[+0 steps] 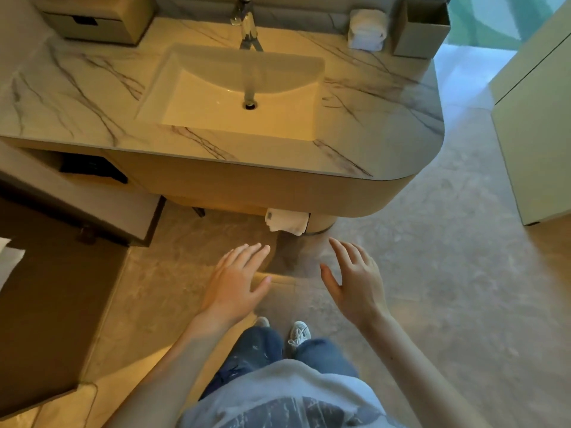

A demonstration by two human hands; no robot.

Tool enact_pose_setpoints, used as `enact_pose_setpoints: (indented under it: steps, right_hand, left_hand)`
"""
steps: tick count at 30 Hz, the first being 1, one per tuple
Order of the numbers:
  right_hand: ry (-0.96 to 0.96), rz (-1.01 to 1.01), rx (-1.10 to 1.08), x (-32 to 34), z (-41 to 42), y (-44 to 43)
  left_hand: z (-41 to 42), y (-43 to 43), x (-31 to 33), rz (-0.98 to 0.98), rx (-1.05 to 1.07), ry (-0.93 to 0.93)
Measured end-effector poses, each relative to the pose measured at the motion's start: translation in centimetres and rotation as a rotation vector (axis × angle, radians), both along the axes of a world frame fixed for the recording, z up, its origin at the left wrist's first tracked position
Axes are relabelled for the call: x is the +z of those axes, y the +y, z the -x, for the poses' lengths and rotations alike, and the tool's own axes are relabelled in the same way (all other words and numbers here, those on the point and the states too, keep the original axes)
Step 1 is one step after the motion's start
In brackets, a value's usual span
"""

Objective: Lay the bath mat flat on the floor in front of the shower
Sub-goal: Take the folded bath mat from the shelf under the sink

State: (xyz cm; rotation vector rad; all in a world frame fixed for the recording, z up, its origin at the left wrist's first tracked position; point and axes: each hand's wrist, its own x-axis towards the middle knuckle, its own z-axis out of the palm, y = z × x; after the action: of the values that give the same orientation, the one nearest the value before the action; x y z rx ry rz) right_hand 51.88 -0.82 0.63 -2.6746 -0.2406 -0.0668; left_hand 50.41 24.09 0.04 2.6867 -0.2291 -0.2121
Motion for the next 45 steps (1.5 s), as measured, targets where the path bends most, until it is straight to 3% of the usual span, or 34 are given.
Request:
enact_pose_setpoints:
  steps: [7,15,19,31,35,39,45]
  right_hand:
    - [0.009,0.007,-0.094,-4.0,-3.1,3.7]
    - [0.100,0.011,-0.029,-12.2,-5.8,6.6]
    - [0.108,0.016,0.023,-20.1,-6.4,6.4]
    - [0.036,0.102,0.031,-53.4,-10.3,4.2]
    - [-0.017,0.152,0.010,-61.8,-11.8,3.8]
    - [-0.091,0.159,0.036,-66.4,-13.4,3.7]
    - [-0.144,0.105,-0.001,-66.6,-14.8,2.8]
  left_hand:
    - [-4.6,3.0,-4.0,0.056,-0.062,-0.017]
    - [-7.3,3.4,-11.3,0.083,-0.040,-0.025]
    - [-8.1,3.2,-19.5,0.087,-0.034,0.010]
    - [-12.4,1.8,-52.6,0.019,-0.091,-0.104]
    - [-13.7,1.9,-61.4,0.000,-0.105,-0.131]
    - [-14.5,2.1,-66.1,0.019,-0.112,-0.227]
    - [-16.2,2.7,-66.5,0.014,-0.063,-0.276]
